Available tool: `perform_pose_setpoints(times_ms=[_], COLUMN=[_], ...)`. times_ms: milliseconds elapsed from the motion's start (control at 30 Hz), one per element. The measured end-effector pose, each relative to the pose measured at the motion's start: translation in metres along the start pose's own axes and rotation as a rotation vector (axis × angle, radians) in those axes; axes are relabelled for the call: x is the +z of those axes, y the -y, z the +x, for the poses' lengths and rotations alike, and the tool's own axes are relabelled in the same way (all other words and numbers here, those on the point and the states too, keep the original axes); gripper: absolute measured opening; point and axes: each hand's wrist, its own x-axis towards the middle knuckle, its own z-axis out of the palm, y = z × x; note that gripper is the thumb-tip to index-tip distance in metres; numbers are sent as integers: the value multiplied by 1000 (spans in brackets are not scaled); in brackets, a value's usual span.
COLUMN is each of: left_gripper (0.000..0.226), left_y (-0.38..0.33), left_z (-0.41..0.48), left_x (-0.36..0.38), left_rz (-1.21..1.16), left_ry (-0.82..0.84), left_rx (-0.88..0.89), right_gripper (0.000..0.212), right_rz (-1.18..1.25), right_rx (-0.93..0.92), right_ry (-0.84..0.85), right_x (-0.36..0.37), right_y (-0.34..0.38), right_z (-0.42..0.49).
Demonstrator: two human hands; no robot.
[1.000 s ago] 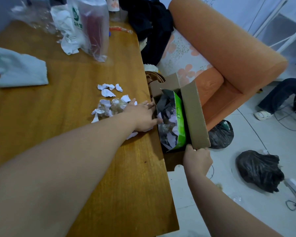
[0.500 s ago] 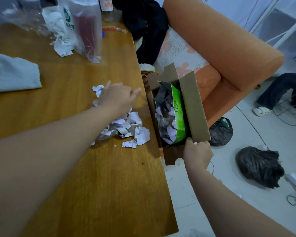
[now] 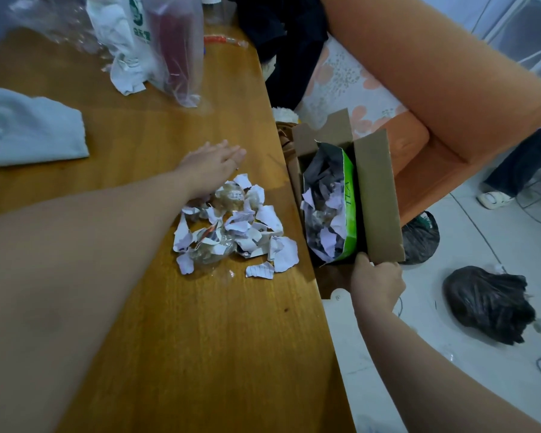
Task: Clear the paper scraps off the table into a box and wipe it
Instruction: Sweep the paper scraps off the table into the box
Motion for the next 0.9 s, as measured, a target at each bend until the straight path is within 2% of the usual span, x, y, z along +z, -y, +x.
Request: perform_pose_setpoints(times_ms=[67,233,367,500,733,900], left_gripper=[58,57,58,69,67,63], left_y=[-5,-6,-2,1,-7,-14], left_z=[1,-1,-5,-13,-39,-63], left_x=[3,11,11,10,14,21], left_rz=[17,-52,-204,-196,-256,-402], left_ry=[31,42,56,83,69,17], left_rx=[27,81,32,39,28,2], right_gripper=[31,17,18,21,19,24], right_rz=[-9,-20,-26,-44,-47,-59], right_rx=[-5,1,10,3,6,6], right_ry=[-7,-4,-9,-2,-5,7], right_x=[4,11,13,11,0,-12], right_y=[1,-2,-3,-5,-12,-17], right_z=[0,-1,-2,-1,-7,-16])
